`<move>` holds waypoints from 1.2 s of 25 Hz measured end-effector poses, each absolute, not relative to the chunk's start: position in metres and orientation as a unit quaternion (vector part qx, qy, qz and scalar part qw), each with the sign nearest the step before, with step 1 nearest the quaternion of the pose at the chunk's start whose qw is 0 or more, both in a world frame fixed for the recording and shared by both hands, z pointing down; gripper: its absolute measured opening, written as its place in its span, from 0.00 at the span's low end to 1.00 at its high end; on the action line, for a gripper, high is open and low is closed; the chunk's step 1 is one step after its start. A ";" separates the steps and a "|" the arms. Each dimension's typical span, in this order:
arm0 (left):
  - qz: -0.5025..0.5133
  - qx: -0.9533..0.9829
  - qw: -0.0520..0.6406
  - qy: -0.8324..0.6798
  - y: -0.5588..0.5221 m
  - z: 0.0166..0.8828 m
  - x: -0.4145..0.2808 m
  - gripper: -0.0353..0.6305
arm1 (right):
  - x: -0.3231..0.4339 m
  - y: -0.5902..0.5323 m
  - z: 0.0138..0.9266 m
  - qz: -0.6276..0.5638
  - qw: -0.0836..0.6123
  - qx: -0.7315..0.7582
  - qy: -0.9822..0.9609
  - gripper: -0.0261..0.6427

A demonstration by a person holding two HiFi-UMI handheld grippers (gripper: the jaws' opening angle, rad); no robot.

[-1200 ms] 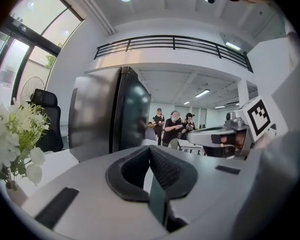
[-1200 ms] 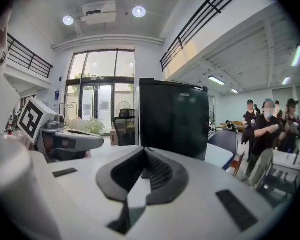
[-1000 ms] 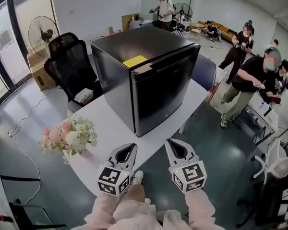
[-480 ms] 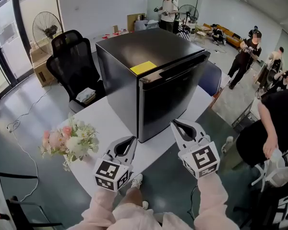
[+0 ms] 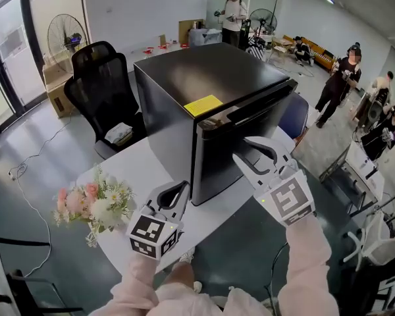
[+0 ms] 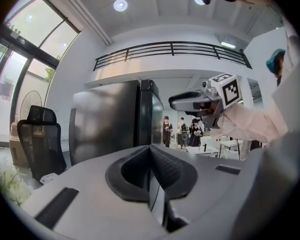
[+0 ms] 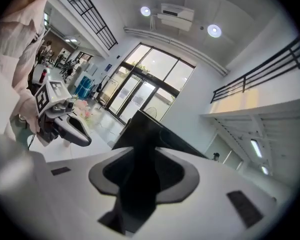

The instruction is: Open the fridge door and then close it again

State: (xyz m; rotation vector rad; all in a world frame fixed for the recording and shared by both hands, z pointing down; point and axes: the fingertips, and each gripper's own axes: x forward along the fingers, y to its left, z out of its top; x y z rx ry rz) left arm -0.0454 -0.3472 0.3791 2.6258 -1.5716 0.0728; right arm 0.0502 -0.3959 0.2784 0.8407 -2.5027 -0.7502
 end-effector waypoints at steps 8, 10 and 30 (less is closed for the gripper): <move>0.028 0.855 0.013 -0.518 -0.371 0.363 -0.055 0.07 | 0.034 -0.421 0.262 -0.374 0.283 0.228 -0.853 0.28; 0.025 0.855 0.004 -0.518 -0.374 0.356 -0.057 0.07 | 0.032 -0.426 0.265 -0.397 0.325 0.204 -0.834 0.28; 0.032 0.854 -0.011 -0.519 -0.370 0.351 -0.059 0.07 | 0.023 -0.432 0.280 -0.405 0.520 0.037 -0.751 0.17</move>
